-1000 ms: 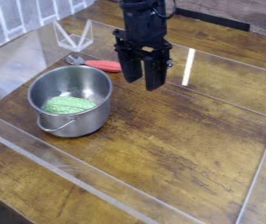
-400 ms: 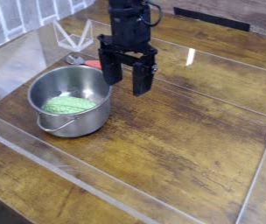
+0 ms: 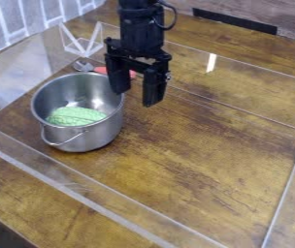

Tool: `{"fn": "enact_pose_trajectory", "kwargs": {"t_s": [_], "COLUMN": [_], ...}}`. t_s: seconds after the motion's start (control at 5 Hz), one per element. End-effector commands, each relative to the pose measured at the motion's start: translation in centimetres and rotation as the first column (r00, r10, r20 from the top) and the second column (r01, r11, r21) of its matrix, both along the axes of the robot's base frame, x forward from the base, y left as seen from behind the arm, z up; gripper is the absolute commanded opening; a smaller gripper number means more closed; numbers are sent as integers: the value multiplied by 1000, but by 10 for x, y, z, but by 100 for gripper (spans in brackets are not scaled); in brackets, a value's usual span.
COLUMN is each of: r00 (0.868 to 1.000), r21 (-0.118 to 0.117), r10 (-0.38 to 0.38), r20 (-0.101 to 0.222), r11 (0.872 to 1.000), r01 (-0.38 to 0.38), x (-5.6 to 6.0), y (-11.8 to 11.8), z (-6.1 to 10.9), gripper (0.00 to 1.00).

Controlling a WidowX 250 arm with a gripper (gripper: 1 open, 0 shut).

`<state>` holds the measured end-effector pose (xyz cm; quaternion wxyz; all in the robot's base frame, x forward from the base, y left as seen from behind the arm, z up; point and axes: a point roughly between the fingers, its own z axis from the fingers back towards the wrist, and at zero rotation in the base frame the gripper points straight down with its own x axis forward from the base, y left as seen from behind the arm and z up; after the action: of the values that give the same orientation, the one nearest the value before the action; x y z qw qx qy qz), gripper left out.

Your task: Remove the green object from the silver pot and put it on the table

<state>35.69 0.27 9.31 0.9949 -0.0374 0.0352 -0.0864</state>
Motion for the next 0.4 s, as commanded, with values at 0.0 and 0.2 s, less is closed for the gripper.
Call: {"fn": "enact_pose_trajectory", "kwargs": {"t_s": [0.0, 0.2], "r00": [999, 998], "r21": [10, 9], "r10": [9, 41], "r20": [46, 44], "r11": [1000, 999], "r01": [-10, -41], "x": [7, 5], "y": [3, 2], "z": [17, 18], "gripper": [0, 0]}}
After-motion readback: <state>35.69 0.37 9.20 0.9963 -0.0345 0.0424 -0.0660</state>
